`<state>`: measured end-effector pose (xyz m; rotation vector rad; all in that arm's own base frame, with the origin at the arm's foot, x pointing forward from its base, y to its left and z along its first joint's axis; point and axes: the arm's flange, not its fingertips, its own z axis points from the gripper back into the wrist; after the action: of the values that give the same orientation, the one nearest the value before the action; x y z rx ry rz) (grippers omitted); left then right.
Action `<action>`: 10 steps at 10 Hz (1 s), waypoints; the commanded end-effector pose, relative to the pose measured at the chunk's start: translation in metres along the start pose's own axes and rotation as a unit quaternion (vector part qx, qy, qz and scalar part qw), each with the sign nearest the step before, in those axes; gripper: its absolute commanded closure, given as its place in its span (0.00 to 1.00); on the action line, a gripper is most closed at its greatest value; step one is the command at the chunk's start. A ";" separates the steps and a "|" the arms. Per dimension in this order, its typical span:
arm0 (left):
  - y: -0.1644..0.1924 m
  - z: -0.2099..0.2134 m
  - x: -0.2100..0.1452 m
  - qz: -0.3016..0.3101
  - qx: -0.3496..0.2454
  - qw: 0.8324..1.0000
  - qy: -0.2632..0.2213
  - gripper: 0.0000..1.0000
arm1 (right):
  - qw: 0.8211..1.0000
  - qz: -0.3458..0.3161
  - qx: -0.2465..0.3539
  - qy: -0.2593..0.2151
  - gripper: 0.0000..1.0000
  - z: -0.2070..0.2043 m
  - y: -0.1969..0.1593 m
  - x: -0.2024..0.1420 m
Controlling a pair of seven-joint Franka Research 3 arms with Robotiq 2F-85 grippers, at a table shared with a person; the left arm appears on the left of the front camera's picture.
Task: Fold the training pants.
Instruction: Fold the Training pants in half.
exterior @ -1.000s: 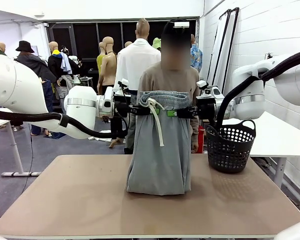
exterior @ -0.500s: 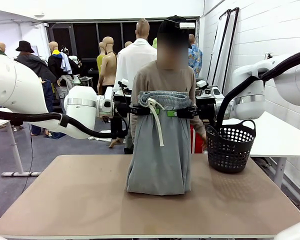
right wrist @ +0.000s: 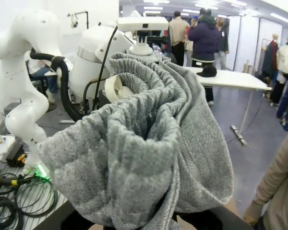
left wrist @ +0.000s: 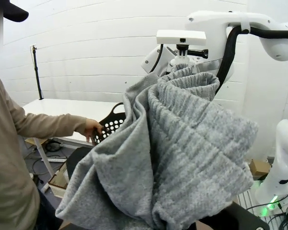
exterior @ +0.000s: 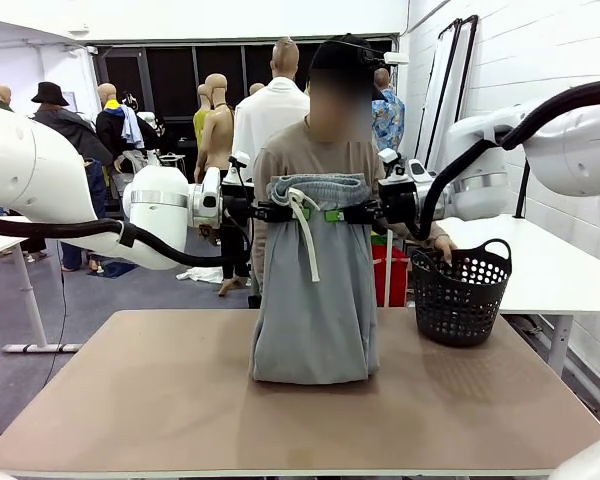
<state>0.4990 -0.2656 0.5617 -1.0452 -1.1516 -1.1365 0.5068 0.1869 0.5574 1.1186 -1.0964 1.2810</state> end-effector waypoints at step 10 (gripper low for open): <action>0.059 0.002 0.040 -0.047 0.035 0.998 0.006 1.00 | 0.998 0.048 -0.031 0.003 1.00 -0.010 -0.050 0.037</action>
<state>0.5612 -0.2595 0.5994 -0.9326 -1.2226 -1.1678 0.5616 0.2022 0.5900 1.0209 -1.1894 1.3093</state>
